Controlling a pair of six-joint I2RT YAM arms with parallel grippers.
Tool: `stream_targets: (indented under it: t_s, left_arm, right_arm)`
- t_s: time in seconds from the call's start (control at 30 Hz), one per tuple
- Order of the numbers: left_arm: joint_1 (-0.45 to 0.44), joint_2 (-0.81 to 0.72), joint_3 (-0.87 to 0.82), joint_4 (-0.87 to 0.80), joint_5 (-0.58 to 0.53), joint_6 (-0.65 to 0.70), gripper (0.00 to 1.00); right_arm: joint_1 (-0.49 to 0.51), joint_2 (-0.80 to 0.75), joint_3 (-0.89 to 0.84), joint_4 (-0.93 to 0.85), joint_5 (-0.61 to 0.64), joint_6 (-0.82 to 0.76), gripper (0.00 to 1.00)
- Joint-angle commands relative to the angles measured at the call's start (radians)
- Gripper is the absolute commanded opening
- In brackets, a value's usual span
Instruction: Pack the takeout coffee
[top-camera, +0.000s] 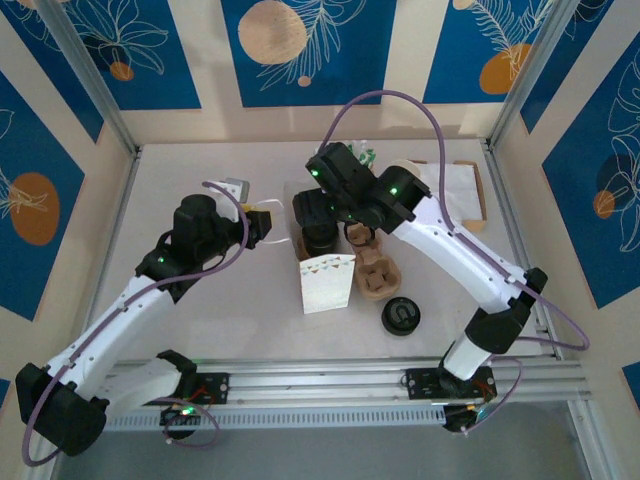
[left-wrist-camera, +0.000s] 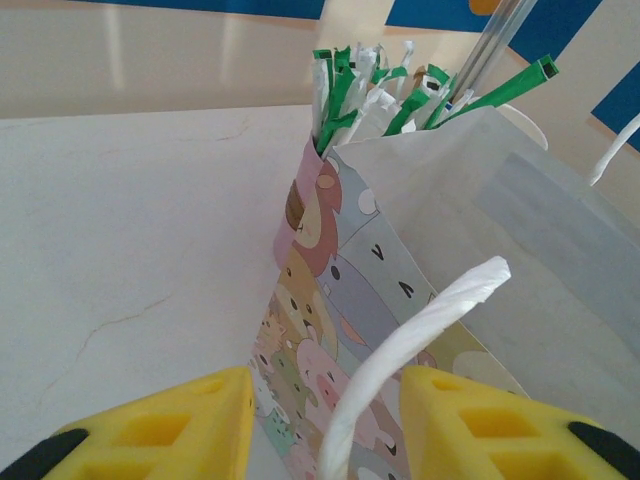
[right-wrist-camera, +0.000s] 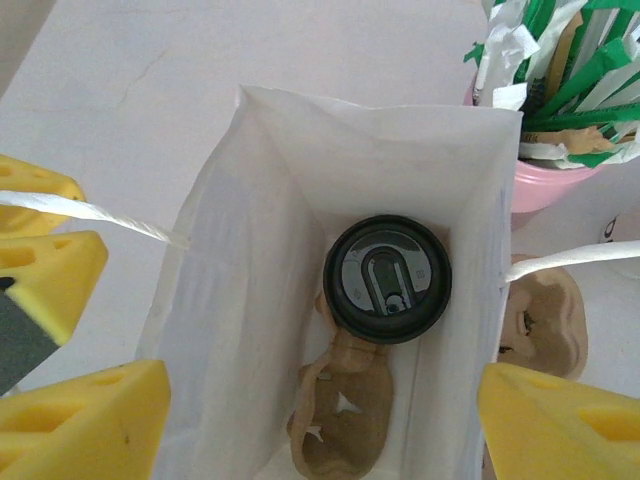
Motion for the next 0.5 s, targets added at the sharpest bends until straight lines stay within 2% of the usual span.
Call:
stream_targets:
  t_s: [0.0,0.23,0.47]
  left_arm:
    - [-0.016,0.000,0.010,-0.008,-0.013,0.017,0.43]
    - [-0.016,0.001,0.010,-0.008,-0.016,0.018,0.43]
    - [-0.016,0.001,0.010,-0.009,-0.017,0.020,0.43]
  right_arm:
    - [0.010,-0.048,0.022,0.033,-0.011,-0.017,0.81]
    - [0.011,-0.130,-0.026,0.144,-0.008,-0.050,0.81]
    - [-0.019,-0.218,-0.091,0.276,0.057,-0.083,0.81]
